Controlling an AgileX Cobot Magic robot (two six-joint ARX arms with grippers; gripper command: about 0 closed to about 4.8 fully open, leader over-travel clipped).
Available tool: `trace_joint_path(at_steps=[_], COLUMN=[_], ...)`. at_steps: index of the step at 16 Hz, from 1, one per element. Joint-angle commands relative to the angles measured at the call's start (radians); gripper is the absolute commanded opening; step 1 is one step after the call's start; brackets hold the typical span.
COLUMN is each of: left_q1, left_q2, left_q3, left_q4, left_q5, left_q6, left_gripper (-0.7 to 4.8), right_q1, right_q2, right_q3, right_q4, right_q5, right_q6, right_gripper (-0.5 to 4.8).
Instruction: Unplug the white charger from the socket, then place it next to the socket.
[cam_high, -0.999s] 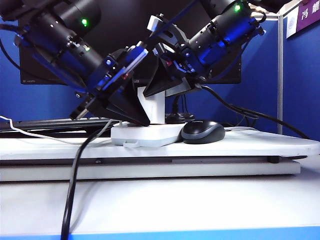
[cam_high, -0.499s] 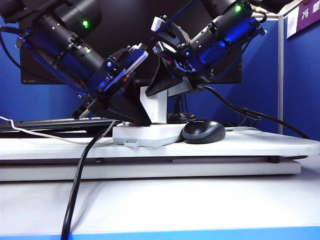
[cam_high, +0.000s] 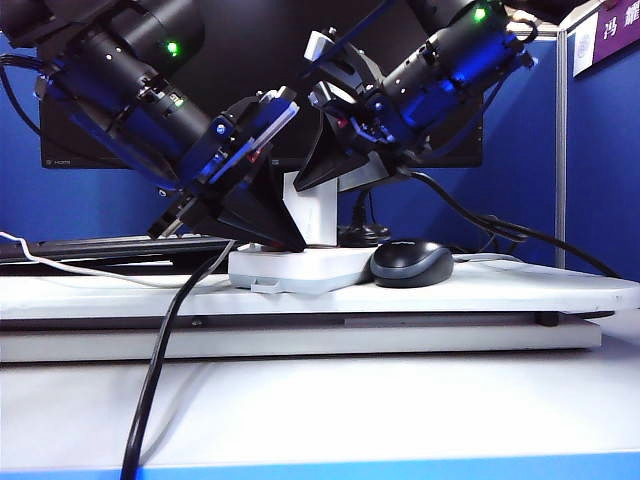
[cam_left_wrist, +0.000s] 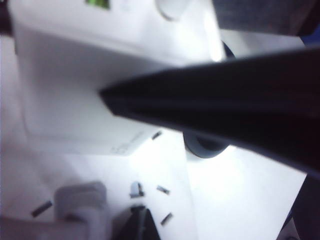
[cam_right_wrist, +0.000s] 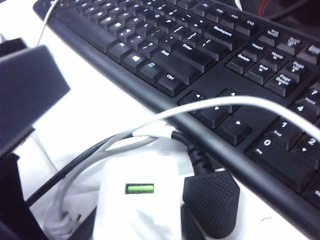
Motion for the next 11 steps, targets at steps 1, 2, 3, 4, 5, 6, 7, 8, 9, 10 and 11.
trace_joint_path(at_steps=[1, 2, 3, 4, 5, 6, 7, 8, 9, 10, 11], left_q1=[-0.001, -0.001, -0.001, -0.001, -0.001, -0.002, -0.002, -0.002, -0.001, -0.001, -0.002], left_q2=[0.015, 0.015, 0.015, 0.015, 0.015, 0.015, 0.015, 0.015, 0.015, 0.015, 0.015], left_q3=[-0.008, -0.008, -0.008, -0.008, -0.008, -0.008, -0.008, -0.008, -0.008, -0.008, -0.008], left_q4=[-0.048, -0.048, -0.048, -0.048, -0.048, -0.048, -0.048, -0.050, -0.051, -0.051, -0.051], left_q5=[-0.032, -0.032, -0.032, -0.032, -0.032, -0.032, -0.032, -0.032, -0.032, -0.035, -0.035], left_q6=[0.008, 0.008, 0.008, 0.008, 0.008, 0.008, 0.008, 0.008, 0.008, 0.008, 0.008], left_gripper=[-0.05, -0.05, -0.05, -0.05, -0.05, -0.05, -0.05, -0.05, -0.05, -0.05, -0.05], right_q1=[0.003, 0.003, 0.003, 0.002, -0.002, -0.002, -0.001, 0.001, 0.001, 0.000, 0.000], right_q2=[-0.043, -0.048, -0.048, -0.048, -0.048, -0.048, -0.048, -0.048, -0.048, -0.048, -0.048], right_q3=[0.026, 0.026, 0.026, 0.026, 0.026, 0.026, 0.026, 0.026, 0.026, 0.026, 0.026], right_q4=[0.174, 0.168, 0.174, 0.182, 0.184, 0.183, 0.184, 0.189, 0.190, 0.190, 0.190], right_q5=[-0.035, -0.014, -0.015, -0.015, -0.015, -0.013, -0.008, -0.015, -0.021, -0.010, 0.010], right_q6=[0.028, -0.004, 0.028, 0.096, 0.106, 0.038, -0.003, 0.028, 0.035, 0.029, 0.029], right_gripper=[-0.05, -0.06, -0.06, -0.05, -0.06, -0.06, -0.06, -0.05, -0.06, -0.06, -0.05])
